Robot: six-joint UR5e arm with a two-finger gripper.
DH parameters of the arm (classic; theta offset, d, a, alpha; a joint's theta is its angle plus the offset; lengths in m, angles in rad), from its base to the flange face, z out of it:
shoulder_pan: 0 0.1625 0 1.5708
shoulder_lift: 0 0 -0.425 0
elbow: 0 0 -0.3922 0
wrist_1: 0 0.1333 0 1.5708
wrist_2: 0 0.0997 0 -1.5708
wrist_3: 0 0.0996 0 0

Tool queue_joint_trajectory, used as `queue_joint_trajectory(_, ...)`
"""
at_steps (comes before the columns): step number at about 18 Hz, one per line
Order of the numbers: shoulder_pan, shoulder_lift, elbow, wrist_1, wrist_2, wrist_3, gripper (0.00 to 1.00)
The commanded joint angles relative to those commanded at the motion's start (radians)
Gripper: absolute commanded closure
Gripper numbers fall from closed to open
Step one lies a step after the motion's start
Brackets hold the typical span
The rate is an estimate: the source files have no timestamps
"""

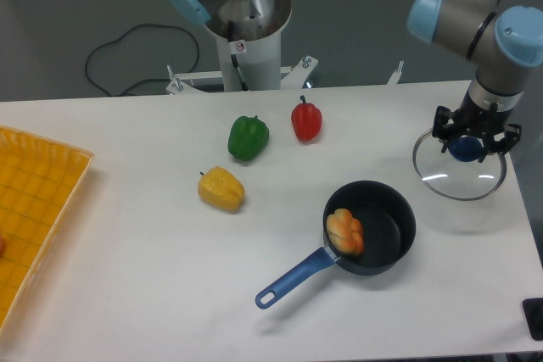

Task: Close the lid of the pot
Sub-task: 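Lift the glass lid held in the gripper up from its start position, then carry the glass lid over the blue saucepan and lower it onto the rim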

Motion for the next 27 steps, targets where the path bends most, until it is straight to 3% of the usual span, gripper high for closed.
queue_joint_trajectory(9,0.009,0.018,0.0,-0.023,-0.003,-0.002,0.52)
queue_joint_trajectory(14,-0.002,0.063,-0.006,-0.086,-0.002,-0.002,0.52)
queue_joint_trajectory(27,-0.118,0.077,-0.014,-0.092,0.008,-0.083,0.52)
